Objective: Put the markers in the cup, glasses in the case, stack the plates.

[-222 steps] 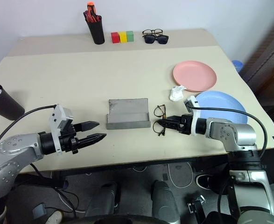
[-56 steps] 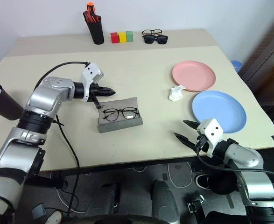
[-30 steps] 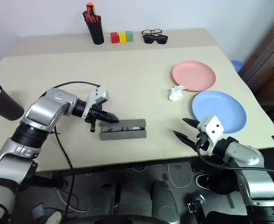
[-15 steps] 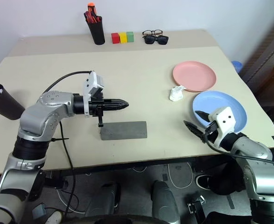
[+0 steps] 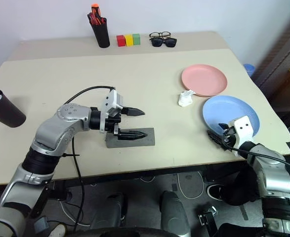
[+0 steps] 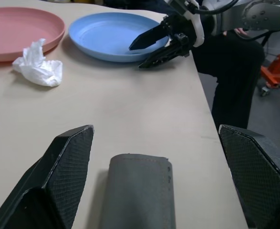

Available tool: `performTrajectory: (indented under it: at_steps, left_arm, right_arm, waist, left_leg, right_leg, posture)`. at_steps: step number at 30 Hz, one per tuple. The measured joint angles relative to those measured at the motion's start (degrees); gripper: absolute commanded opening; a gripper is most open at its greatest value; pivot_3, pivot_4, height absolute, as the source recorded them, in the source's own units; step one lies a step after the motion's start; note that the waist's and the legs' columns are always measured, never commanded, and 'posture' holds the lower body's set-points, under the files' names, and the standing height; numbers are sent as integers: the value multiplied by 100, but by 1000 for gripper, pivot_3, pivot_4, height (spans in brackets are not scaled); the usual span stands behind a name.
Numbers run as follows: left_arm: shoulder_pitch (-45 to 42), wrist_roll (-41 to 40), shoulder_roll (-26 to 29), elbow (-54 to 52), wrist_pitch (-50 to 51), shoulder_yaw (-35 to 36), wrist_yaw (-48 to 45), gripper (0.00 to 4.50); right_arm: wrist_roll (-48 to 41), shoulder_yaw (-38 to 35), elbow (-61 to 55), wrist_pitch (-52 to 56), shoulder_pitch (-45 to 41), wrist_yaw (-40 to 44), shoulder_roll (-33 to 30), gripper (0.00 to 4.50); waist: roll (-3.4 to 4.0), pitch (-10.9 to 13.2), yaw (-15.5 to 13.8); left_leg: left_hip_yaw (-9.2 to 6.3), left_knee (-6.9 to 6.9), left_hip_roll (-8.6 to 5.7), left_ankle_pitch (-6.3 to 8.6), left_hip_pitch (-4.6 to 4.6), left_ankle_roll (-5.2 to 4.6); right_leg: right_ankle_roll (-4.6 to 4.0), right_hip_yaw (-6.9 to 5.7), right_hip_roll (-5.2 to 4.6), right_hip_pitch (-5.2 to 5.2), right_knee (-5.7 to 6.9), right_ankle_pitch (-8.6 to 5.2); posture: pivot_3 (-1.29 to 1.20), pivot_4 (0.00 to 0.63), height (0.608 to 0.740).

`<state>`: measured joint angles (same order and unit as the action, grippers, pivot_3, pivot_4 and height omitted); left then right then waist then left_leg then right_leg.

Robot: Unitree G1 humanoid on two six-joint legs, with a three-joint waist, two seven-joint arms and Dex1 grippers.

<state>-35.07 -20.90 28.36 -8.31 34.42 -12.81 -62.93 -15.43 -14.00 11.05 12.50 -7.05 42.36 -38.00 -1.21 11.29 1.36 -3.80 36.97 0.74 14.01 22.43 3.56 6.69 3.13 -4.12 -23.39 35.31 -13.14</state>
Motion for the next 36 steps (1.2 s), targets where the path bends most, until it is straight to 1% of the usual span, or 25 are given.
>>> performTrajectory:
  at_steps: [2, 3, 5, 6, 11, 16, 19, 22, 24, 26, 29, 32, 35, 36]
  left_arm:
    - [2, 65, -1, 26, -61, -8, 53, 4500]
    - [5, 96, 0, 43, -101, -15, 69, 4500]
    - [8, 131, 1, 43, -136, -31, 91, 4500]
    - [16, 152, 2, 44, -144, -32, 107, 4500]
    - [129, 176, 32, 39, -173, -45, 190, 4500]
    - [211, 173, 34, 13, -162, -42, 336, 4500]
    - [288, 166, 23, -27, -130, -31, 440, 4500]
    - [298, 161, 19, -80, -105, -20, 544, 4500]
    - [313, 156, 9, -102, -84, 18, 631, 4500]
    - [350, 151, 7, -152, -47, 45, 722, 4500]
    - [511, 134, 45, -333, 96, 147, 918, 4500]
    - [671, 67, 81, -564, 242, 249, 1091, 4500]
    - [919, -7, 145, -854, 412, 400, 1313, 4500]
    - [1001, -33, 149, -948, 472, 450, 1375, 4500]
  right_arm:
    - [100, 108, 224, -139, -179, 23, 2, 1656]
    - [126, 150, 305, -178, -264, 37, 2, 1099]
    - [167, 199, 398, -265, -389, 80, 2, 121]
    - [170, 197, 403, -314, -433, 78, 1, 50]
    - [348, 231, 344, -373, -473, -72, -6, 50]
    - [457, 229, -208, -234, -524, -326, -95, 50]
    - [557, 280, -272, -118, -1152, -392, -198, 50]
    - [679, 464, -118, -283, -1893, -372, -256, 50]
    - [923, 780, 607, -648, -2491, -264, -254, 50]
    - [1128, 1029, 1333, -1017, -2881, -155, -226, 50]
    - [1528, 1438, 3052, -1743, -3777, -86, 8, 50]
    - [1890, 1739, 4303, -2404, -4338, -129, 189, 50]
    - [2300, 2009, 5304, -2907, -4741, -322, 355, 50]
    - [2410, 2071, 5506, -3021, -4822, -388, 386, 347]
  waist:
    - [0, 0, -3]
    - [0, 0, -4]
    - [0, 0, -6]
    - [0, 0, -1]
    - [1, -1, -8]
    - [4, 1, -3]
    - [9, 5, 60]
    - [8, 4, 109]
    - [8, 5, 132]
    - [8, 5, 122]
    - [11, 8, 131]
    - [13, 9, 137]
    - [12, 9, 137]
    - [13, 9, 136]
  left_leg:
    - [0, 1, 0, 0, 0, 0]
    - [0, 1, 0, 0, 0, 0]
    - [0, 2, 0, 0, -1, 0]
    - [0, 3, 0, 0, -2, 0]
    - [-2, 3, 0, 0, -2, 0]
    - [-1, 2, 0, 0, 1, 0]
    - [-1, 4, 0, 0, 0, 0]
    - [-4, -2, 0, 0, -1, 0]
    - [-2, -3, 0, 0, -2, 0]
    - [-3, -9, 0, 0, -1, -1]
    - [-2, -15, 0, 0, 2, -1]
    - [-2, -31, 0, 0, 1, -1]
    - [-3, -46, 0, -1, -2, -1]
    - [-3, -50, 0, -1, -2, -1]
  right_leg:
    - [0, 1, 0, 1, 0, 0]
    - [0, 1, 0, 1, 0, 1]
    - [1, 1, 0, 3, 1, 1]
    - [1, 1, 0, 4, 1, 1]
    - [1, 1, 1, 5, 2, 1]
    - [1, 2, 1, 1, 1, 1]
    - [0, 2, 1, 1, 2, 2]
    - [0, 1, 3, 2, 2, 2]
    - [-2, 2, 3, 1, -2, 4]
    - [-19, 2, 3, 1, -2, 14]
    - [-19, 3, 3, -3, -6, 15]
    - [-17, 4, 3, -9, -8, 14]
    - [-17, 4, 3, -12, -11, 14]
    - [-17, 5, 3, -13, -11, 14]
  posture:
    - [0, 150, 740]
    - [0, 150, 740]
    - [0, 150, 740]
    - [0, 150, 740]
    - [0, 150, 740]
    - [0, 150, 740]
    - [0, 150, 740]
    - [0, 150, 740]
    - [0, 150, 740]
    - [0, 150, 740]
    - [0, 150, 740]
    - [0, 150, 740]
    - [0, 150, 740]
    - [0, 150, 740]
